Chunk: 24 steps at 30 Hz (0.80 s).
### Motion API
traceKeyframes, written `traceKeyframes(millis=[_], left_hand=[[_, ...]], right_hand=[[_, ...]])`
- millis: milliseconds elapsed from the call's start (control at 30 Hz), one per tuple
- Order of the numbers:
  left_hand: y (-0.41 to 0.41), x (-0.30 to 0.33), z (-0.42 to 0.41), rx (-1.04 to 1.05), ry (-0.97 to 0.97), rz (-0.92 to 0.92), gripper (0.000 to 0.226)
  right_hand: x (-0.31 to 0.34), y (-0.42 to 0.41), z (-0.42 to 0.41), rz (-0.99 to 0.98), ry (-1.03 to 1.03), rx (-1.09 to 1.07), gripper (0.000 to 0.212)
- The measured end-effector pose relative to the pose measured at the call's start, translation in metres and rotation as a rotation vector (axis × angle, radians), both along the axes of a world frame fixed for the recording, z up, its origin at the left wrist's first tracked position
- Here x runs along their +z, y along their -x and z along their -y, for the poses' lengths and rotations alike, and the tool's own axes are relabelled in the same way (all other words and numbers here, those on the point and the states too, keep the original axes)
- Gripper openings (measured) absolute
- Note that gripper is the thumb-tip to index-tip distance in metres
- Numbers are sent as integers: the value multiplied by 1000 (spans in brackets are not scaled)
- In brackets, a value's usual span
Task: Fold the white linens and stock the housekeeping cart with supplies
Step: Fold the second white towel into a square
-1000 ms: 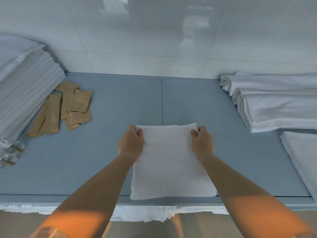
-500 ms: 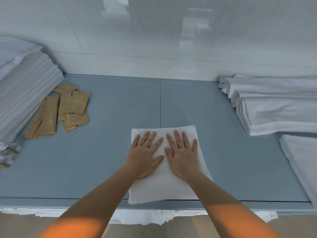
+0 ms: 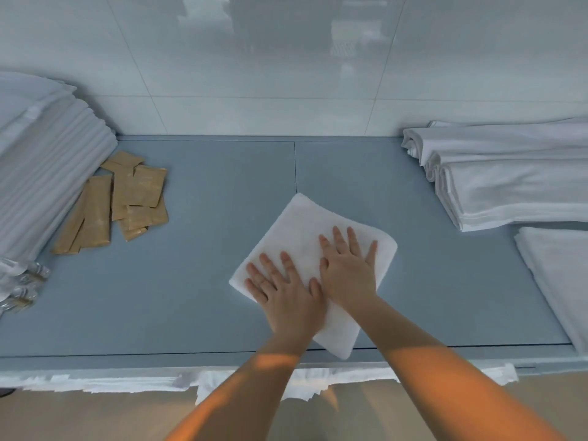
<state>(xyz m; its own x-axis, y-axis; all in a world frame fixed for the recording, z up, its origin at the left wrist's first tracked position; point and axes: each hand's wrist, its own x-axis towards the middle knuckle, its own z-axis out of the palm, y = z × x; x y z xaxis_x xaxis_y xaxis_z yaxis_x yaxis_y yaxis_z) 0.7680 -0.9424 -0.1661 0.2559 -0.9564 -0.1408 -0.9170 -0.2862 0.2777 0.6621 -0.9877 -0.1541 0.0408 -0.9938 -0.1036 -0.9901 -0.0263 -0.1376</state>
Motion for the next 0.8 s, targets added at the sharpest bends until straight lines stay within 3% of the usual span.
traceKeyframes(millis=[67,167,267,367,433,567,800], left_hand=[[11,7,-6,68,-34,-93,72],[7,15,-16,-5,75,-115,66],[-21,18,-16,-333,269,-79,70],[-51,11,-7,-723,63,98,88],[-61,3,-1,-832,4,247,96],[-62,-1,-1,-834,61,313,90],[-57,0,-8,-802,194,332,82]], right_hand=[[-6,3,-11,20,-78,-108,54],[-10,16,-7,3,-56,-39,53],[1,31,15,-10,-116,141,53],[19,50,10,168,-72,178,59],[24,63,-23,285,19,199,71],[10,81,-93,240,-69,239,92],[-2,55,-95,198,148,74,73]])
